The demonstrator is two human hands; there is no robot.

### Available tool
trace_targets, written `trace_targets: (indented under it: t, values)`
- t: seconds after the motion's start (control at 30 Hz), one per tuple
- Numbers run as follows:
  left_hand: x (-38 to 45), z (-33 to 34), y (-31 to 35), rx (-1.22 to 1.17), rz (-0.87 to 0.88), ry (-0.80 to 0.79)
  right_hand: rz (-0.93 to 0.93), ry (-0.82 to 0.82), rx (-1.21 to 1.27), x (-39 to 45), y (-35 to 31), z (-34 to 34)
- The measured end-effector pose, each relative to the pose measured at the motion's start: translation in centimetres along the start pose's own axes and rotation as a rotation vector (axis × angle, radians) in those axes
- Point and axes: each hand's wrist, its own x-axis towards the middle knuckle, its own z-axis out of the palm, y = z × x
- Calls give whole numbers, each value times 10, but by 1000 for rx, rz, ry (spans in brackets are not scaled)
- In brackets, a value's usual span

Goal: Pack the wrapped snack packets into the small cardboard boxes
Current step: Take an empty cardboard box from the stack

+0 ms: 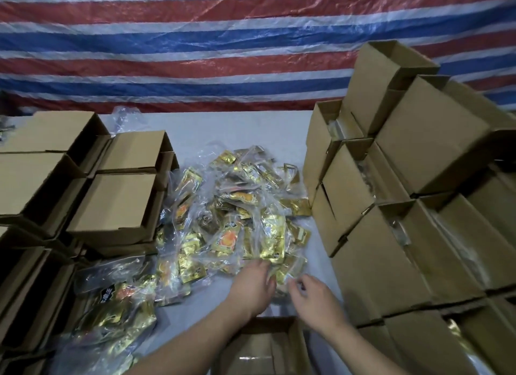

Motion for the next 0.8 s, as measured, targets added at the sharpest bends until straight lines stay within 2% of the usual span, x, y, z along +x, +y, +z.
trace_targets:
  t: [0.07,0.17,0.3,0.43,0.57,0.63,0.73,0.8]
  values:
    - [24,17,22,174,-29,-135,76,31,64,9,2,-7]
    - [46,47,37,342,-169,-325,170,29,110,20,6,-11]
    - [59,82,24,478,-306,-358,253,-13,107,27,11,-8]
    - [65,101,15,374,-443,-364,341,-91,143,36,14,-1]
    - [69,90,15,178,-471,-341,388,-73,219,46,17,6]
    - [68,71,19,64,-449,-394,435,-70,273,53,17,5]
    - [54,35,23,-260,-482,-519,556,-71,423,57,8,1]
    - [40,15,19,-531,-513,-476,641,-72,731,56,1,0]
